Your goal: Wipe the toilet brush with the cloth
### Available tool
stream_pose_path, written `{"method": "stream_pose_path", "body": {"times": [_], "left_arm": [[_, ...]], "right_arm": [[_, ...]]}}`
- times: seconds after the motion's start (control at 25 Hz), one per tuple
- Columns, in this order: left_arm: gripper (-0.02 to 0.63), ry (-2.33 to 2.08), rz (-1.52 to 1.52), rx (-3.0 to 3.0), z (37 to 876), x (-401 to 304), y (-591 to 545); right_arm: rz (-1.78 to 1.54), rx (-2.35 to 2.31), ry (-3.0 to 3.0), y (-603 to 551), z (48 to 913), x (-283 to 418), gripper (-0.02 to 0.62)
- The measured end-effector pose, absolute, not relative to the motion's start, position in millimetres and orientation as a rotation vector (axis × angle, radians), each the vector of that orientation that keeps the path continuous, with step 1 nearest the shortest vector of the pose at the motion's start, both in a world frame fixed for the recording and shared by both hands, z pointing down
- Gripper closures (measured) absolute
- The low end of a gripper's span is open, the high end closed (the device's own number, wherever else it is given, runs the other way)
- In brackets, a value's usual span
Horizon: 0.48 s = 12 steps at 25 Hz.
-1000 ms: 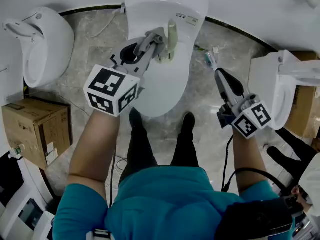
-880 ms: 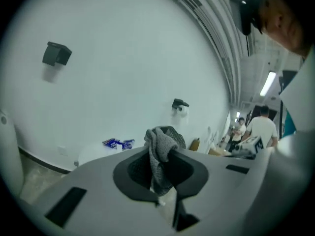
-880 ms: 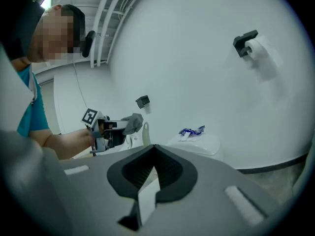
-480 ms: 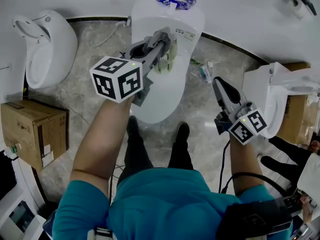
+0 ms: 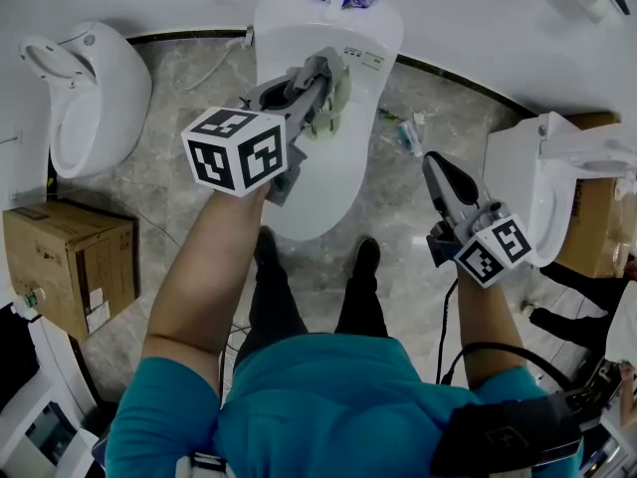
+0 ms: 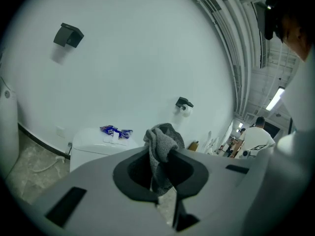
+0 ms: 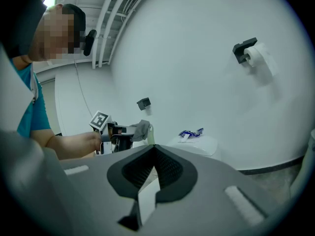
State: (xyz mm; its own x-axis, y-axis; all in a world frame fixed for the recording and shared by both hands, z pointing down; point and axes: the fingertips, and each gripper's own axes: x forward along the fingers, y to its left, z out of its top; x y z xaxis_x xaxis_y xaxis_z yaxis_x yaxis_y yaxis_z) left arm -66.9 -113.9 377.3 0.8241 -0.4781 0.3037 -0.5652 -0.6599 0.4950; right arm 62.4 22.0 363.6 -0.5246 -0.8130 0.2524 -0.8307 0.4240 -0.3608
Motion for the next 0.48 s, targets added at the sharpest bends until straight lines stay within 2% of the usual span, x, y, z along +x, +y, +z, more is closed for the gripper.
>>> {"method": "stream_pose_path", "body": {"times": [0.48], "left_arm": [[0.568, -0.794, 0.259, 2.395, 402.1, -73.0, -99.2]], "right_arm": [[0.709, 1.52, -2.612, 28.5, 370.1, 64.9, 0.598]]}}
